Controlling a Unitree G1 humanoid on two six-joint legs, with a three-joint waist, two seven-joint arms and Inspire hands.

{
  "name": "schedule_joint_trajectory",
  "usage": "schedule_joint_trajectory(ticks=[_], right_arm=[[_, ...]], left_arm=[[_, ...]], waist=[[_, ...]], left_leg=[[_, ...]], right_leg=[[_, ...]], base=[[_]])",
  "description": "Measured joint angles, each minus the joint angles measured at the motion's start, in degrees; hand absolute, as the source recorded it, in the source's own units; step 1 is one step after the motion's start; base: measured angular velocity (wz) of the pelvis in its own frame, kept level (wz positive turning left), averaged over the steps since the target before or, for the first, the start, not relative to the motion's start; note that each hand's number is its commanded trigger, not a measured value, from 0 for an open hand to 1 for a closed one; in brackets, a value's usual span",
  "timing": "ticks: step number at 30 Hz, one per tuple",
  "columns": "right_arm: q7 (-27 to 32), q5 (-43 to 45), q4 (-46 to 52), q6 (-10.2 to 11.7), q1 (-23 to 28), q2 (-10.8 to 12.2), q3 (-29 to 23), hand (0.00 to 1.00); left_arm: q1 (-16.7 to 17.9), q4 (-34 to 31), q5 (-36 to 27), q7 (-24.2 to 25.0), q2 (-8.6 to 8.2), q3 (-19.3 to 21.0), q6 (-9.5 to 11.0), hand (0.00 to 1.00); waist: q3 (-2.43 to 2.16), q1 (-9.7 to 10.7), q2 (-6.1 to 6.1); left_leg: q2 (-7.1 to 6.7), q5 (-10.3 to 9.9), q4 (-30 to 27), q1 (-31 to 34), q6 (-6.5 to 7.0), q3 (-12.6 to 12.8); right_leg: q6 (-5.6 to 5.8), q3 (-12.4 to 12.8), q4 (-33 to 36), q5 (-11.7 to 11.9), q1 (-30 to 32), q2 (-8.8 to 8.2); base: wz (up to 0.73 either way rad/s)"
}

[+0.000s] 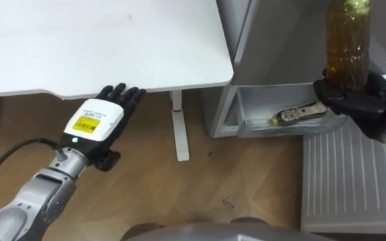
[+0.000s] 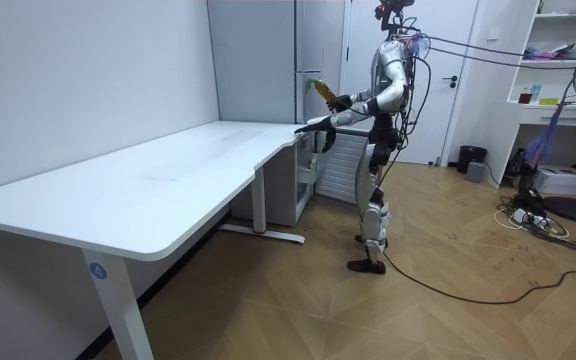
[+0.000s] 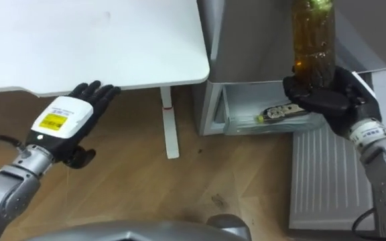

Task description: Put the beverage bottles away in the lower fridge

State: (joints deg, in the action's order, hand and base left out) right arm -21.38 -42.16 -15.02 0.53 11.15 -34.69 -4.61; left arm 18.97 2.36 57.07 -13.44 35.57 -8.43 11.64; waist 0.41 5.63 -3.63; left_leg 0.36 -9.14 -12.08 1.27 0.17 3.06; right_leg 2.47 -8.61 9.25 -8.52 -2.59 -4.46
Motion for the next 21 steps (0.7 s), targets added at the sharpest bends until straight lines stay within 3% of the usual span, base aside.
schedule_joint_trajectory(ticks=[3,5,7,11,15,17,21], right_arm=[[0.01,2.39,0.0,0.0,1.55,-0.17,-2.03,1.0],[0.04,2.44,-0.03,0.0,2.86,-0.17,-3.18,1.0],[0.08,2.45,-0.04,0.0,3.98,-0.16,-4.06,1.0],[-0.19,4.21,-0.02,-0.02,4.75,-0.17,-4.47,1.0],[-1.35,4.35,0.19,-0.08,5.87,-0.16,-5.76,1.0],[-1.21,4.23,0.29,-0.13,6.37,-0.15,-6.19,1.0],[-0.57,4.28,0.28,-0.67,7.18,-0.14,-6.63,1.0]], left_arm=[[0.57,3.71,-0.05,-5.97,-0.14,6.52,0.47,0.0],[1.23,6.01,-0.17,-9.08,-1.14,10.49,0.57,0.0],[2.12,8.02,-0.23,-12.75,-2.85,14.83,0.82,0.0],[2.82,10.8,-2.64,-17.64,-6.26,19.85,1.78,0.0],[5.1,11.88,-11.03,-20.4,-8.85,23.18,1.82,0.0],[5.85,14.22,-16.89,-23.41,-10.56,26.71,2.48,0.0],[7.58,18.24,-26.17,-26.69,-12.16,29.85,1.88,0.0]], waist=[[-0.33,-0.36,0.65],[-0.42,-1.36,0.8],[-0.41,-2.02,0.83],[-0.37,-3.18,0.42],[-0.49,-4.55,0.03],[-0.52,-5.14,-0.06],[-0.67,-5.95,-0.06]], left_leg=[[-0.03,0.01,1.19,-1.55,-0.01,0.08],[0.11,0.0,2.25,-2.95,-0.03,1.13],[0.09,-0.08,2.74,-3.98,-0.12,1.69],[0.05,-0.1,3.05,-4.37,-0.13,1.76],[0.05,-0.25,2.93,-4.52,-0.2,1.48],[0.04,-0.26,3.42,-5.19,-0.2,1.52],[0.03,-0.58,3.33,-5.96,-0.26,1.48]], right_leg=[[0.02,-0.16,-0.47,-0.03,-1.11,-0.01],[0.01,0.34,-0.53,-0.3,-1.74,-0.03],[0.1,0.76,-0.61,-0.53,-2.31,-0.05],[0.13,0.96,-0.63,-0.65,-2.44,-0.06],[0.13,0.67,-0.7,-0.67,-2.76,-0.04],[0.12,0.64,-0.74,-0.82,-3.26,-0.06],[0.14,0.54,-1.23,-0.9,-3.96,-0.06]], base=[[-0.03],[-0.17],[-0.12],[-0.03],[0.03],[0.0],[0.0]])
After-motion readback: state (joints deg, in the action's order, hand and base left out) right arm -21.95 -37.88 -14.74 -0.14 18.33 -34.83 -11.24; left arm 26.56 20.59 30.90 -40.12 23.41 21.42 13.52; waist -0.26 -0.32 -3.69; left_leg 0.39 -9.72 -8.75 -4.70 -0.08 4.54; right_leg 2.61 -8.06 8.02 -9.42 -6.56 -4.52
